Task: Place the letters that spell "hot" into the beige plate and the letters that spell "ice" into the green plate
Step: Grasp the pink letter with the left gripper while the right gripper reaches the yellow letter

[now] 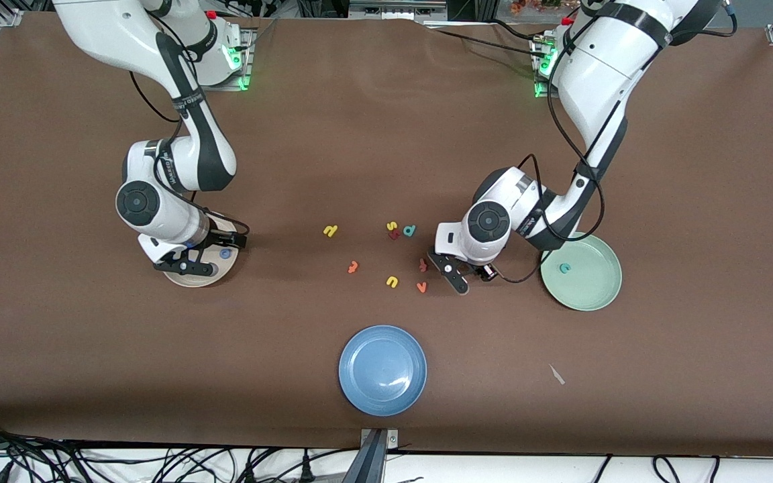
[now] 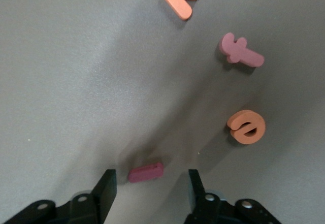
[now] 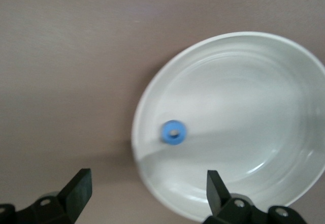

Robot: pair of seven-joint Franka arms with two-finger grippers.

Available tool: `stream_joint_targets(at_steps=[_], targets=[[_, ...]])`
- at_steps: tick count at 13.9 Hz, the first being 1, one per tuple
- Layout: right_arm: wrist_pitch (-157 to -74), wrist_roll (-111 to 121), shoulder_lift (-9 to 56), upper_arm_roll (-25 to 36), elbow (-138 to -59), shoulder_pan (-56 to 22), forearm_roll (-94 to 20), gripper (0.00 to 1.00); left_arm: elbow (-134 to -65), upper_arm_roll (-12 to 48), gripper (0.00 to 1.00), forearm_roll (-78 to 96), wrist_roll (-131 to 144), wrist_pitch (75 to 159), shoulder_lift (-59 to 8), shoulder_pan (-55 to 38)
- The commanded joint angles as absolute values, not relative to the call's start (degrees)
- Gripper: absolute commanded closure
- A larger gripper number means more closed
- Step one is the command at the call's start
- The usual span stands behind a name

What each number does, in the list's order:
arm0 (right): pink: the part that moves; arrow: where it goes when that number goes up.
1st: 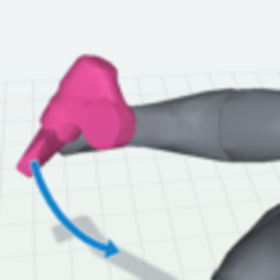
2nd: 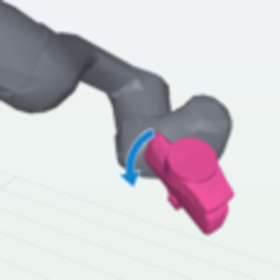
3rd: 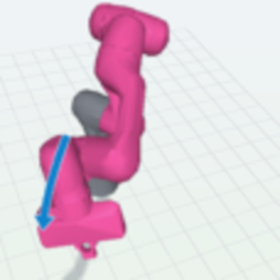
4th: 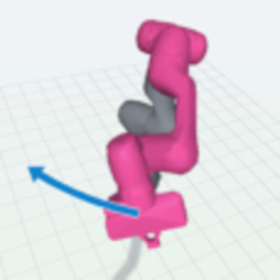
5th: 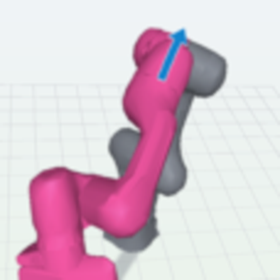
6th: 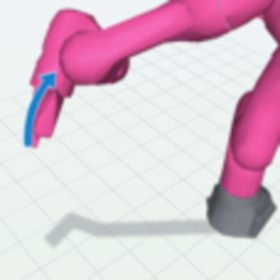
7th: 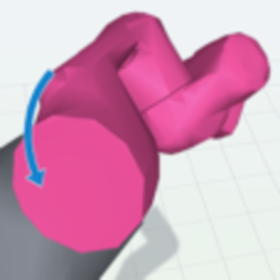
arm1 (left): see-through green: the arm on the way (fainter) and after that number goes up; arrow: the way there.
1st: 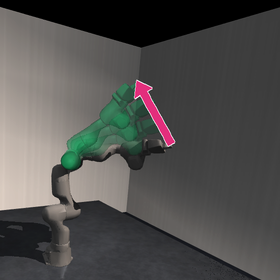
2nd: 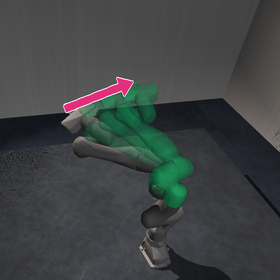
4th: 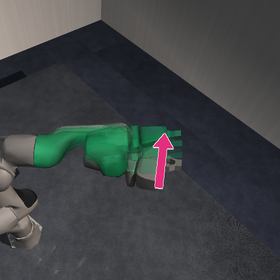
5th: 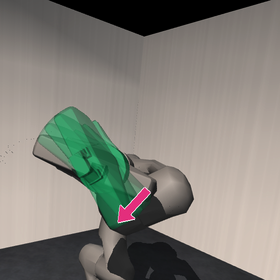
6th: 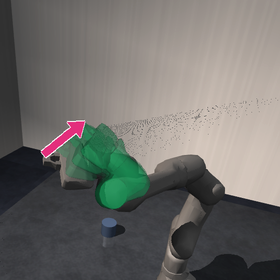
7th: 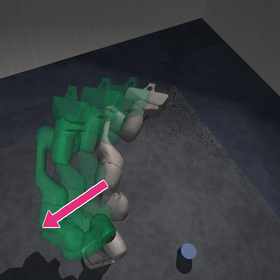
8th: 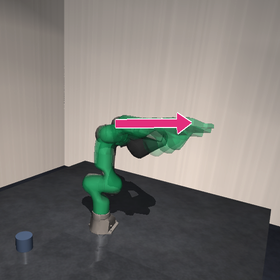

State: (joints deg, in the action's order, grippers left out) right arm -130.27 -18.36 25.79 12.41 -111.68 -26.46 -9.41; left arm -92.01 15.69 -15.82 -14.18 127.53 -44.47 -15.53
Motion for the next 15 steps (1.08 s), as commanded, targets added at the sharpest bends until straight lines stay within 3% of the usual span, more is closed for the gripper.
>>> stream_joint_targets(at_steps=[1,3,6,9,10,15], targets=[[-129.72,-30.36,25.58,8.63,-110.65,-27.33,-10.72,0.00,-92.46,15.47,0.39,-17.49,-14.41,128.75,-44.38,-15.82],[-132.35,-39.08,26.45,5.11,-110.48,-28.29,-10.63,0.00,-92.46,15.47,0.44,-17.49,-14.50,130.51,-44.91,-15.73],[-134.11,-46.91,28.99,4.57,-109.43,-33.12,-10.37,0.00,-92.46,15.47,0.52,-17.49,-14.59,130.52,-44.91,-15.73],[-136.23,-52.02,32.07,4.57,-106.62,-36.46,-10.46,0.00,-92.55,15.47,0.79,-17.49,-14.50,130.34,-44.82,-15.38],[-136.32,-53.25,32.86,4.57,-106.00,-36.82,-10.37,0.00,-92.55,15.47,0.84,-17.49,-14.50,130.08,-44.74,-15.47],[-141.41,-57.56,36.11,4.48,-105.03,-38.67,-10.55,0.00,-92.29,15.47,0.87,-17.49,-14.85,126.23,-42.46,-14.77]])
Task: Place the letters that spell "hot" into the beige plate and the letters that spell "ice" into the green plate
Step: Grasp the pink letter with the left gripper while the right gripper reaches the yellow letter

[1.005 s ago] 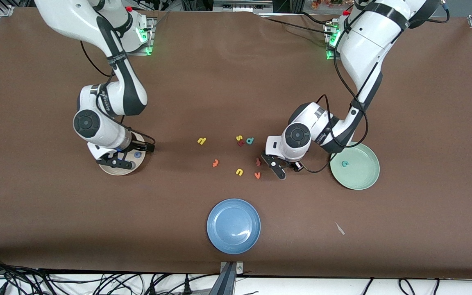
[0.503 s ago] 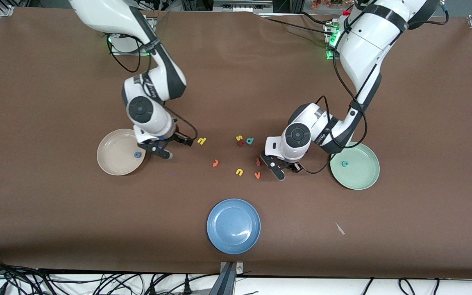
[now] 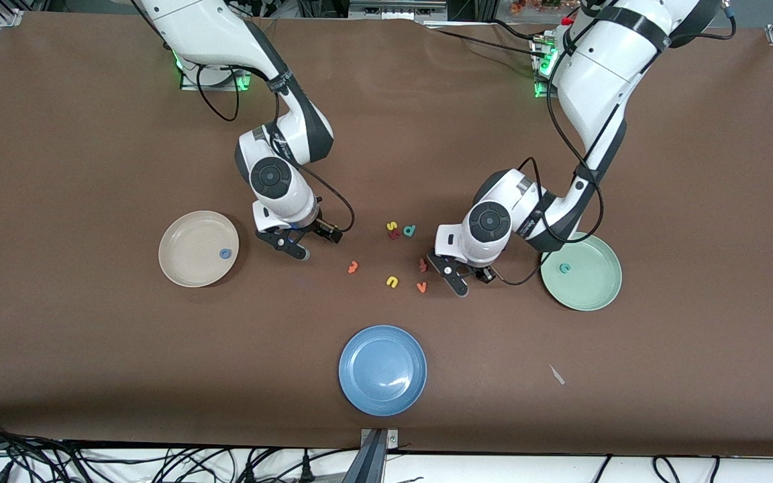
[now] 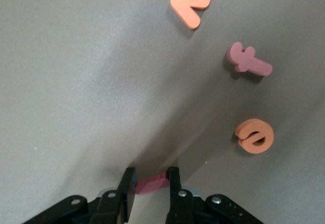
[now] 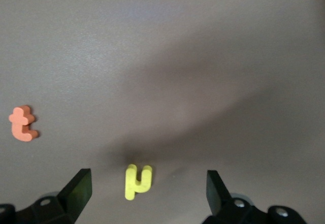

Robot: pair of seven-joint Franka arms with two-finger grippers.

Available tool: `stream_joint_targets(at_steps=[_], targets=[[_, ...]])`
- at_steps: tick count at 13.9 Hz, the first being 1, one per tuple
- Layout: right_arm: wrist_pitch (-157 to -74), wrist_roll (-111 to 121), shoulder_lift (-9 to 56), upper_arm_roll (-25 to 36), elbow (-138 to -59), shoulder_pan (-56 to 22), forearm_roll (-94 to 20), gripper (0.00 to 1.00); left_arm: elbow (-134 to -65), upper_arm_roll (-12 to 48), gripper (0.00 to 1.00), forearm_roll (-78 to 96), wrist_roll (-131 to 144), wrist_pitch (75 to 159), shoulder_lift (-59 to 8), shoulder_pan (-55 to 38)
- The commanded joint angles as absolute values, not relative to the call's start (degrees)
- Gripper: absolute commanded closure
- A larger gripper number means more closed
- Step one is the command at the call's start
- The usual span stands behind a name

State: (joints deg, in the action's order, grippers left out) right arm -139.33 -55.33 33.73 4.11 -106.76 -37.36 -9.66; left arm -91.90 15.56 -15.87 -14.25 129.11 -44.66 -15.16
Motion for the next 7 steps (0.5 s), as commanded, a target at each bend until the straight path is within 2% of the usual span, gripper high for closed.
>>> stream_joint_targets(at_steps=[1,4,7], targets=[[-141.76,-58.18,37.17,4.48,-104.42,-38.93,-10.63,0.00,-92.11,15.47,0.87,-17.49,-14.85,124.64,-41.32,-14.16],[-141.77,-58.89,37.88,4.48,-103.71,-39.73,-10.63,0.02,-92.02,15.56,0.87,-16.44,-14.85,118.59,-37.89,-11.79],[-141.77,-59.06,37.88,4.48,-103.80,-40.16,-10.72,0.12,-92.46,15.56,0.87,-16.44,-21.50,110.49,-34.98,-6.62]])
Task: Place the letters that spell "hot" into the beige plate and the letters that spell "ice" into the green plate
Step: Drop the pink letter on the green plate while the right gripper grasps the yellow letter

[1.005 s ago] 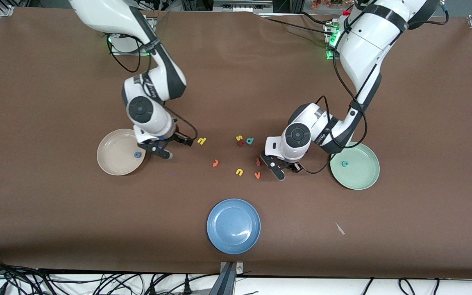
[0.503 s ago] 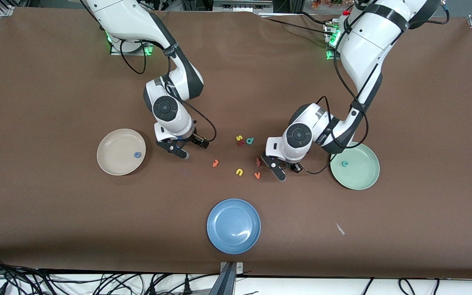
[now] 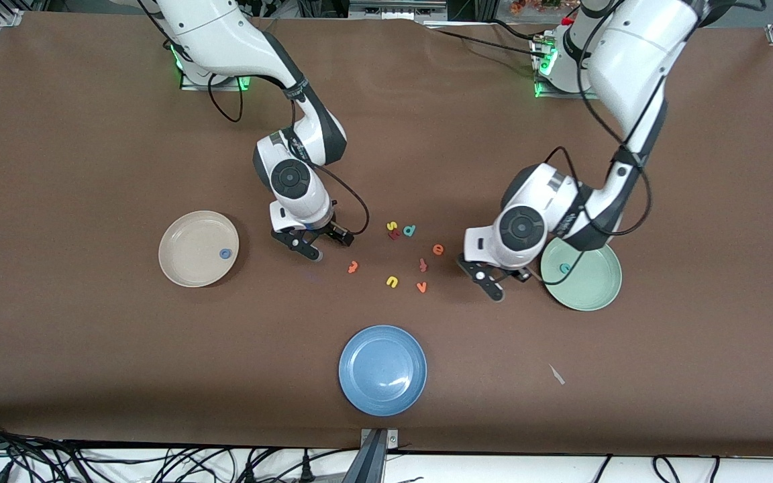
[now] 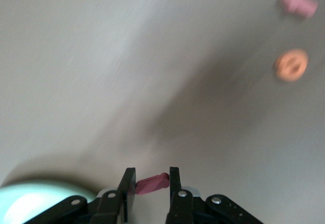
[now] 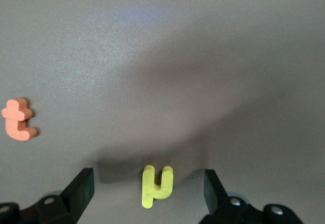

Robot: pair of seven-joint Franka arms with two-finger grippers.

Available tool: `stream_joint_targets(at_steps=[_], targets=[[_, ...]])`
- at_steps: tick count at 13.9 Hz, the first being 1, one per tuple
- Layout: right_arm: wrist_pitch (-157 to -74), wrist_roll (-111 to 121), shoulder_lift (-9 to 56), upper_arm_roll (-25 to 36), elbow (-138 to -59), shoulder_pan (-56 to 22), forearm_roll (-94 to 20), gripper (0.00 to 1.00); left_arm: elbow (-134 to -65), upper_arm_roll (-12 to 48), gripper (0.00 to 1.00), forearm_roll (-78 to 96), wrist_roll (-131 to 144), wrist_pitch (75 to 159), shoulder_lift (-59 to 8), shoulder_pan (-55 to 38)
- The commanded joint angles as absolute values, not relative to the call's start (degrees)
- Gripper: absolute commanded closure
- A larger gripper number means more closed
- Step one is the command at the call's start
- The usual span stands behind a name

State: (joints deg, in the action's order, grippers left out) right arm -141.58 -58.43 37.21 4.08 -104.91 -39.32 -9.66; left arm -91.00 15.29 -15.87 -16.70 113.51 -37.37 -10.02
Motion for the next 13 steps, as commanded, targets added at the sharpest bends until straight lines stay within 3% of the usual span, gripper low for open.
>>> stream_joint_targets(at_steps=[1,6,7,9,13], targets=[[-141.85,-59.32,37.88,4.48,-103.80,-40.34,-10.64,0.16,-92.55,15.56,0.87,-16.44,-25.10,110.48,-34.98,-4.16],[-141.94,-59.06,37.79,4.48,-104.24,-40.61,-10.63,0.32,-92.64,15.56,0.85,-16.52,-36.37,111.88,-36.12,1.31],[-142.03,-58.80,37.79,4.48,-104.41,-40.61,-10.63,0.34,-92.64,15.56,0.77,-16.52,-37.43,111.88,-36.38,2.36],[-142.64,-58.45,37.88,4.48,-104.59,-40.61,-10.63,0.38,-92.64,15.64,0.00,-16.44,-37.71,111.97,-36.47,2.55],[-142.65,-57.75,37.88,4.48,-104.59,-40.52,-10.63,0.62,-92.46,17.66,0.00,-13.20,-36.66,111.27,-36.04,2.37]])
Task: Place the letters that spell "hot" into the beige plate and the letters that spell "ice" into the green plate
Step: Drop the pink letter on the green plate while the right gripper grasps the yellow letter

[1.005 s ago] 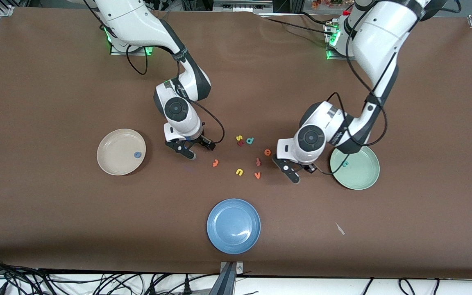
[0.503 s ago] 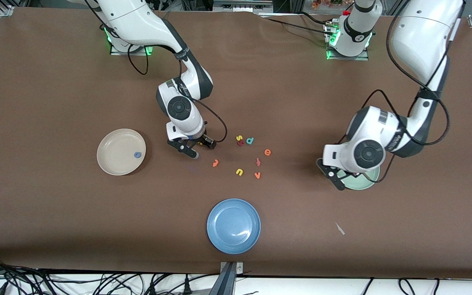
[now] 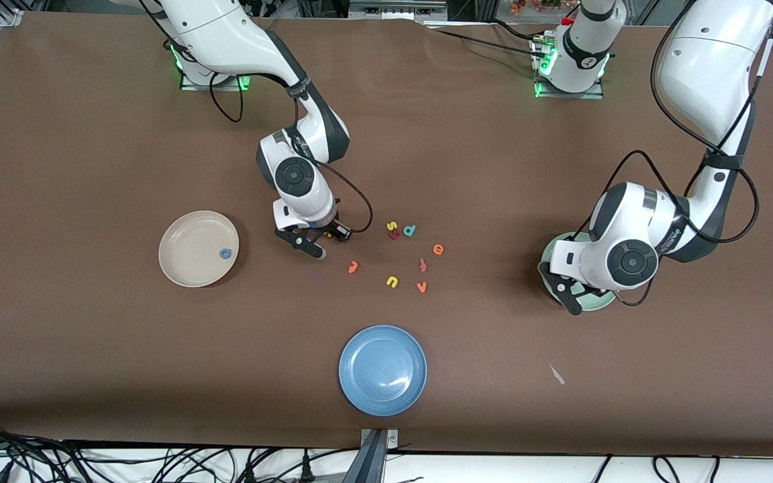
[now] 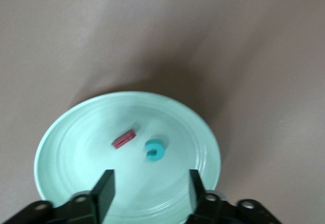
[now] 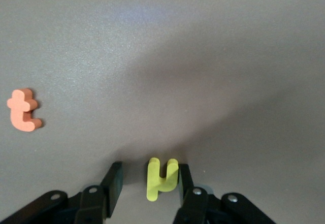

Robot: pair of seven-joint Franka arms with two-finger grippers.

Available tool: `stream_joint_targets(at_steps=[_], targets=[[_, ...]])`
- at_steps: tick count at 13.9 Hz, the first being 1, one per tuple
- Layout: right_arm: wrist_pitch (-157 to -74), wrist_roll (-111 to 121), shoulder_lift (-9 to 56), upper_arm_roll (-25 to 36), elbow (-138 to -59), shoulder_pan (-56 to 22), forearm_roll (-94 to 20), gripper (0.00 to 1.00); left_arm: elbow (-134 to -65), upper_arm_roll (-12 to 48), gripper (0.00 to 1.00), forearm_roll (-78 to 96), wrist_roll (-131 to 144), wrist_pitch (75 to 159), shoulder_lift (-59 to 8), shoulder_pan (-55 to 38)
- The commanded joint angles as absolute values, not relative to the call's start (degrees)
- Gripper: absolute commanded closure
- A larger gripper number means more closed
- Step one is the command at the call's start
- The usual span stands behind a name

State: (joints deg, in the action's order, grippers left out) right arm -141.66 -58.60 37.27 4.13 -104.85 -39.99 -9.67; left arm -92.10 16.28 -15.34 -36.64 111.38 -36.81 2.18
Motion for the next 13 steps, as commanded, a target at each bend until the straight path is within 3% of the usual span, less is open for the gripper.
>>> stream_joint_targets(at_steps=[1,5,7,9,13], targets=[[-142.56,-57.57,37.79,4.48,-104.59,-40.52,-10.63,0.70,-92.20,17.67,0.00,-10.83,-36.13,111.18,-35.86,1.76],[-142.65,-57.66,37.79,4.48,-104.59,-40.52,-10.63,0.98,-91.50,19.33,0.00,-8.17,-26.84,111.36,-35.95,-2.18],[-141.25,-57.04,37.27,4.57,-103.37,-39.82,-10.37,1.00,-90.62,19.34,0.00,-8.09,-18.42,111.97,-36.56,-6.66],[-131.45,-51.71,37.00,5.01,-98.99,-37.45,-10.46,1.00,-90.62,19.34,0.00,-8.17,-9.45,113.45,-37.00,-10.09],[-126.14,-38.63,33.76,11.32,-99.75,-37.00,-10.11,1.00,-90.97,19.34,0.00,-7.03,4.36,119.68,-38.75,-15.10]])
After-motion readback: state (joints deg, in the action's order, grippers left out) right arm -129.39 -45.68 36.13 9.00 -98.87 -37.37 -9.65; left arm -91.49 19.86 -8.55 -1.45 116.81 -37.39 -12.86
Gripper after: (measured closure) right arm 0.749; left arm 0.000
